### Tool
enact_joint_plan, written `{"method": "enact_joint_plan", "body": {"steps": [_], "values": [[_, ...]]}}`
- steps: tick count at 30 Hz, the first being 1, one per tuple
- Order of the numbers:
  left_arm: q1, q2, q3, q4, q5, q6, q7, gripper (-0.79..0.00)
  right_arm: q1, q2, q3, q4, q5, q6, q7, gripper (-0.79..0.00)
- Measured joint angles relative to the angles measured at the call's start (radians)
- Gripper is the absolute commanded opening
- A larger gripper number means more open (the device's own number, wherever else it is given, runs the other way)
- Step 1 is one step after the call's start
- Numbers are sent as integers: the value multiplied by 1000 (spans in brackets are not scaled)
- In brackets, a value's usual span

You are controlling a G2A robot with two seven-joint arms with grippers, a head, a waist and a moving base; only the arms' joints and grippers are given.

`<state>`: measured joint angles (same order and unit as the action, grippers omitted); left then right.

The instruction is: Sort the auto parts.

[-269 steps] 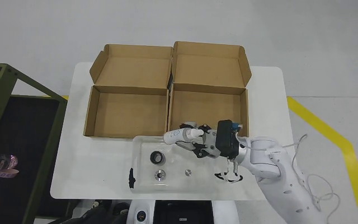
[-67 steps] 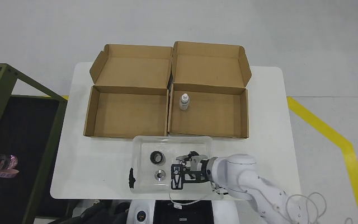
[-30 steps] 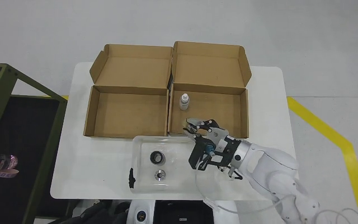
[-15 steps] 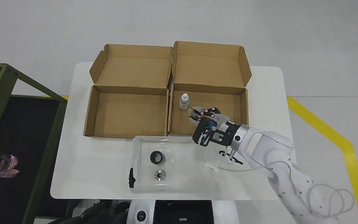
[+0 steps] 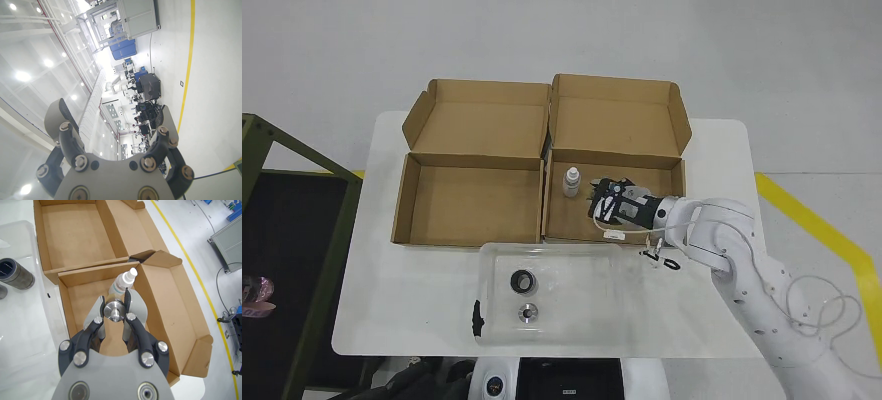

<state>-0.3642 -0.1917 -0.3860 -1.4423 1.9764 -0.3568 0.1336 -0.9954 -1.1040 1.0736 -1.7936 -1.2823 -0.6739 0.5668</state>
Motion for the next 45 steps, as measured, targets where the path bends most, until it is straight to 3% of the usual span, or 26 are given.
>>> {"method": "enact_joint_plan", "body": {"steps": [9, 31, 35, 41, 44, 45], "values": [[0, 0, 0, 0, 0, 0, 0, 0, 105, -19, -60, 139, 68, -13, 77, -785], [0, 0, 0, 0, 0, 0, 0, 0, 263, -71, -199, 400, 88, 9, 85, -779], [0, 0, 0, 0, 0, 0, 0, 0, 281, -81, -226, 429, 74, 23, 91, -680], [0, 0, 0, 0, 0, 0, 0, 0, 302, -96, -259, 480, 63, 31, 83, -628], [0, 0, 0, 0, 0, 0, 0, 0, 308, -101, -269, 498, 59, 33, 77, -465], [0, 0, 0, 0, 0, 0, 0, 0, 309, -103, -271, 502, 57, 34, 76, -329]]}}
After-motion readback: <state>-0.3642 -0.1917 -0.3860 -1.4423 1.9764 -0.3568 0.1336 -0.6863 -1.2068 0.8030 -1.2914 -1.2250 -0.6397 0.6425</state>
